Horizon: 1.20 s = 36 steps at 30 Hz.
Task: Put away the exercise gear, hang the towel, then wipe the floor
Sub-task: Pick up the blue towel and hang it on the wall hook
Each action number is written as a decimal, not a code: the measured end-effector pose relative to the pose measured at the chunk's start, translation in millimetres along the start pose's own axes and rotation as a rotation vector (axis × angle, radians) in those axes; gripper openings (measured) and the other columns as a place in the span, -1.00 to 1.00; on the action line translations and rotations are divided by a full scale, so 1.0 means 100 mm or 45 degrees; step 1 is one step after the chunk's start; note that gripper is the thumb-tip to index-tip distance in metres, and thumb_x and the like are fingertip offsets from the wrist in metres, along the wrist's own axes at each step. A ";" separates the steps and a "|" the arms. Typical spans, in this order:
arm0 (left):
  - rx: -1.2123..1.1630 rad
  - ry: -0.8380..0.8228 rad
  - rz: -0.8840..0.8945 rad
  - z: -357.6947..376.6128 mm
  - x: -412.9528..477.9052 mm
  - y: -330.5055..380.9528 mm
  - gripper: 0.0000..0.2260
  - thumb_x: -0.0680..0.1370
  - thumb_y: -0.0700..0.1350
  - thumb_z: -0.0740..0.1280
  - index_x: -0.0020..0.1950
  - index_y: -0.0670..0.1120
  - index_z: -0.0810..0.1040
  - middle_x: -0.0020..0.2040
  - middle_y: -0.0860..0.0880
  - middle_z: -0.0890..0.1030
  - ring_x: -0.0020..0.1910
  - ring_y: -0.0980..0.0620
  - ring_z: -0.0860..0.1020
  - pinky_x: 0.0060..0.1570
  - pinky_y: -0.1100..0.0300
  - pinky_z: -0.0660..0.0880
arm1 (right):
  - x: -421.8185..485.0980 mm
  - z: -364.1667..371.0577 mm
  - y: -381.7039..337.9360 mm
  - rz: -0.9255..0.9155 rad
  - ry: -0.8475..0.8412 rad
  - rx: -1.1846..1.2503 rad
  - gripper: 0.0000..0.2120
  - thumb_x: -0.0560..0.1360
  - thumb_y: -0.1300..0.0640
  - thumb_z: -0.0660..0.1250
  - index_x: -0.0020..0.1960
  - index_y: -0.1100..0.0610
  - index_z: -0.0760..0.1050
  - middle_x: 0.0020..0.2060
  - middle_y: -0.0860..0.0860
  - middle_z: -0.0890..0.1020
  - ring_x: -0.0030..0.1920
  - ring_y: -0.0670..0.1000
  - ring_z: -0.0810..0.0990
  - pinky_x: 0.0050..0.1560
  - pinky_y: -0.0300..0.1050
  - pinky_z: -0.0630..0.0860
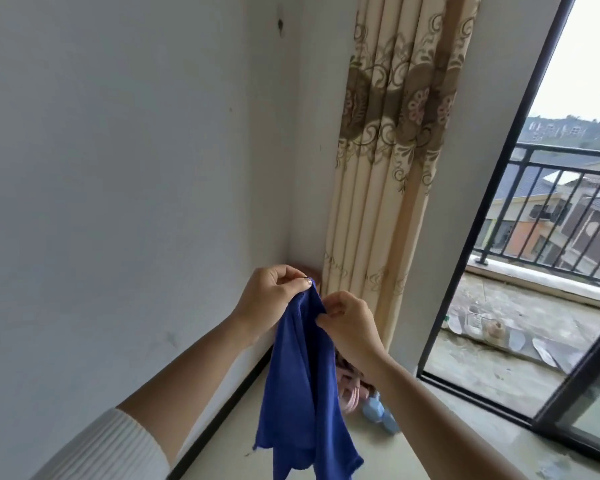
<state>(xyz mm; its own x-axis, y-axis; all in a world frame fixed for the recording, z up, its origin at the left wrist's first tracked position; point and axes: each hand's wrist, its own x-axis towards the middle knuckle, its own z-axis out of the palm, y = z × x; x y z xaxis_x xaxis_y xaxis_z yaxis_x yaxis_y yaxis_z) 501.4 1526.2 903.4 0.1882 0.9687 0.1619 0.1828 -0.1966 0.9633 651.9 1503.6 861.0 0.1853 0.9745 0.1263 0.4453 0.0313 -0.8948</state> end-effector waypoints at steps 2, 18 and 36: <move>0.021 0.011 0.015 -0.05 0.51 -0.03 -0.89 0.50 -0.14 0.36 -0.15 -0.13 0.65 -0.19 -0.09 0.67 -0.23 0.11 0.58 -0.11 0.21 0.51 | 0.53 0.00 0.06 0.041 -0.008 -0.085 -0.84 0.40 0.29 0.35 -0.21 0.03 0.55 -0.28 -0.10 0.61 -0.24 -0.09 0.57 -0.30 -0.27 0.49; 0.770 0.206 0.469 -0.85 3.88 0.16 -0.93 0.52 -0.11 0.34 -0.07 0.01 0.45 -0.25 0.01 0.52 -0.32 0.12 0.46 -0.31 0.39 0.38 | 4.48 -0.20 -0.74 -0.391 0.024 -0.213 -0.81 0.45 0.14 0.39 -0.26 0.24 0.62 -0.38 0.22 0.59 -0.37 0.02 0.47 -0.31 -0.14 0.38; 1.561 0.702 1.063 -1.29 6.79 1.03 -0.78 0.57 -0.19 0.22 0.15 -0.03 0.58 -0.14 0.07 0.46 -0.30 0.09 0.42 -0.31 0.17 0.39 | 7.51 -0.30 -1.98 -0.741 0.206 0.184 -0.83 0.44 0.11 0.44 -0.32 0.10 0.66 -0.48 0.03 0.63 -0.50 -0.08 0.54 -0.34 -0.15 0.59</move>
<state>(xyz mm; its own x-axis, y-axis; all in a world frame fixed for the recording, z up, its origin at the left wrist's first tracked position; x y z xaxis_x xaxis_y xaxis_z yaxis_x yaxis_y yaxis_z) 523.9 2183.1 1140.3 0.3214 0.4095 0.8538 0.8993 -0.4143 -0.1399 729.5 2222.6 1145.4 0.0829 0.7431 0.6640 0.3924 0.5881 -0.7072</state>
